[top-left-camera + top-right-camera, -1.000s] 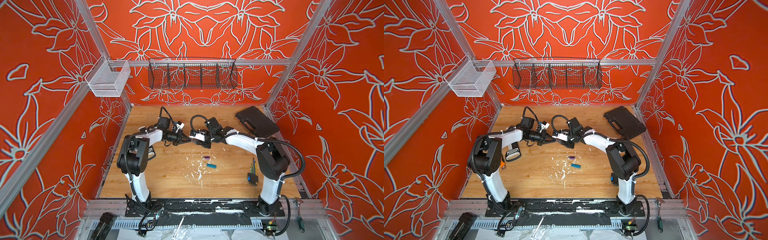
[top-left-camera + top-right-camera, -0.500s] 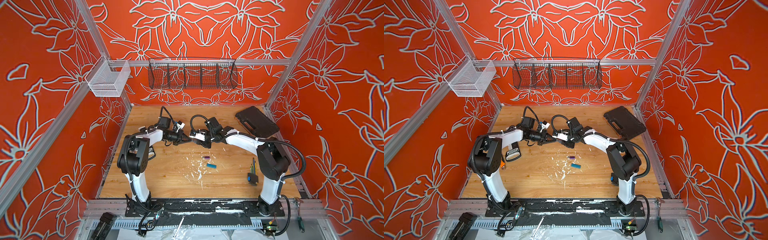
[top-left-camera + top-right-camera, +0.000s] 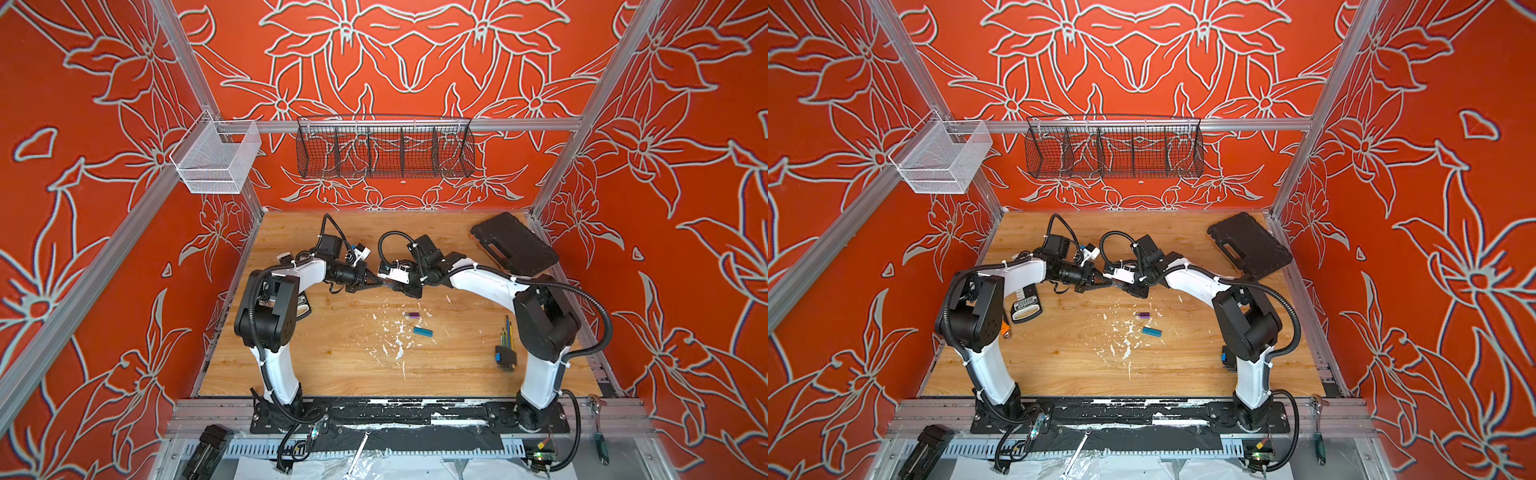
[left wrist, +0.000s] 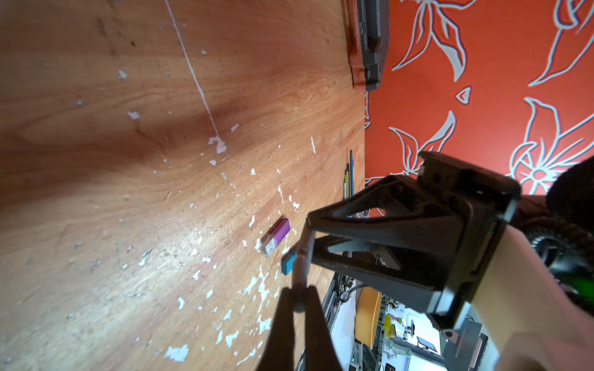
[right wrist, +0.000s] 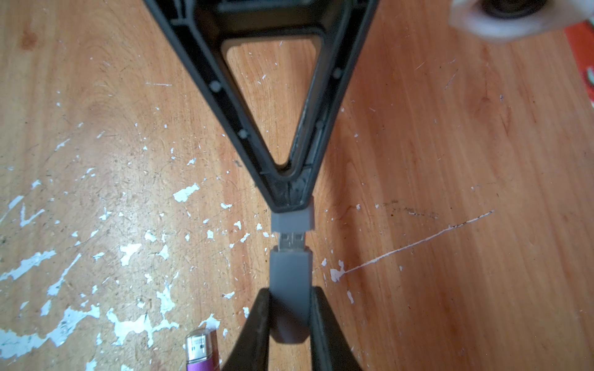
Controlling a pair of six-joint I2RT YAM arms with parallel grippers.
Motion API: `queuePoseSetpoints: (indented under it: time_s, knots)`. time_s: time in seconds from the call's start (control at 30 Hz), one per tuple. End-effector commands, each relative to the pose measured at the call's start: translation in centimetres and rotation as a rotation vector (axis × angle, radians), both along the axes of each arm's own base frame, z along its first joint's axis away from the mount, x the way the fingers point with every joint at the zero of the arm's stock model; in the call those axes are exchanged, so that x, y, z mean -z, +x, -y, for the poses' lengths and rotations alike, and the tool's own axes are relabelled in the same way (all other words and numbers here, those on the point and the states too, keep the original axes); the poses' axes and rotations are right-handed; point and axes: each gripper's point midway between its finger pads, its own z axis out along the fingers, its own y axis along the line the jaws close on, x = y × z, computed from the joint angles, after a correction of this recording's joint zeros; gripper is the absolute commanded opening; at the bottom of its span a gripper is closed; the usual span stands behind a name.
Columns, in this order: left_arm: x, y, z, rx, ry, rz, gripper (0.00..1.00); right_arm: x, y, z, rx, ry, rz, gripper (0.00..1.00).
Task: Close the usb drive cover
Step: Close the cover of the USB drive.
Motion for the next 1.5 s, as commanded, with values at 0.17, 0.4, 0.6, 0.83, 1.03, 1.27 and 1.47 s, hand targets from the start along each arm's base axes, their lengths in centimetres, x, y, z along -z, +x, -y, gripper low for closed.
queuePoseSetpoints:
  time_s: [0.17, 0.4, 0.6, 0.83, 1.03, 1.27, 1.47]
  knots:
    - [-0.2, -1.5, 1.4, 0.052, -0.004, -0.007, 0.00, -6.4, 0.1, -3.6, -0.104, 0.133, 0.103, 0.11]
    - [0.0, -1.8, 1.8, 0.055, -0.014, -0.010, 0.00, -6.5, 0.3, -3.9, -0.075, 0.169, 0.098, 0.11]
    - [-0.6, -1.8, 2.0, 0.060, -0.042, -0.009, 0.00, -6.4, 0.5, -4.1, -0.047, 0.217, 0.106, 0.11]
    - [-0.8, -2.2, 2.3, 0.079, -0.077, -0.025, 0.00, -7.0, 1.0, -4.6, -0.005, 0.282, 0.120, 0.11]
    - [-0.6, -2.6, 2.3, 0.099, -0.073, -0.044, 0.00, -7.2, 0.8, -4.3, -0.017, 0.296, 0.157, 0.11]
    - [-0.4, -2.6, 2.4, 0.115, -0.064, -0.056, 0.00, -7.6, 0.2, -4.5, -0.085, 0.311, 0.210, 0.11]
    - [-0.2, -2.4, 3.0, 0.125, -0.058, -0.055, 0.00, -8.5, 0.7, -4.9, -0.089, 0.326, 0.229, 0.10]
